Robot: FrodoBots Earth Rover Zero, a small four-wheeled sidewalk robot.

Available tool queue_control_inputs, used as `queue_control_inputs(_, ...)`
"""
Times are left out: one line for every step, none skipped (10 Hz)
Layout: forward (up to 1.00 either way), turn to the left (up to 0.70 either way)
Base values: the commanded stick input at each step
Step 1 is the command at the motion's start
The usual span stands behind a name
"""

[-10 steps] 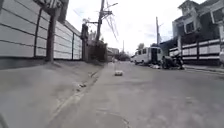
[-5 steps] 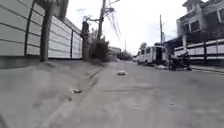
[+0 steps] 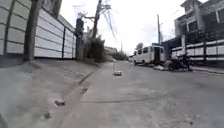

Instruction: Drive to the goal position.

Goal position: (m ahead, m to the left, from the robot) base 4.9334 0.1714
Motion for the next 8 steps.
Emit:
queue_control_inputs(1.0, 0.0)
queue_control_inputs(1.0, 0.0)
queue_control_inputs(1.0, -0.03)
queue_control_inputs(1.0, -0.22)
queue_control_inputs(1.0, -0.14)
queue_control_inputs(1.0, -0.01)
queue_control_inputs(1.0, 0.0)
queue_control_inputs(1.0, 0.0)
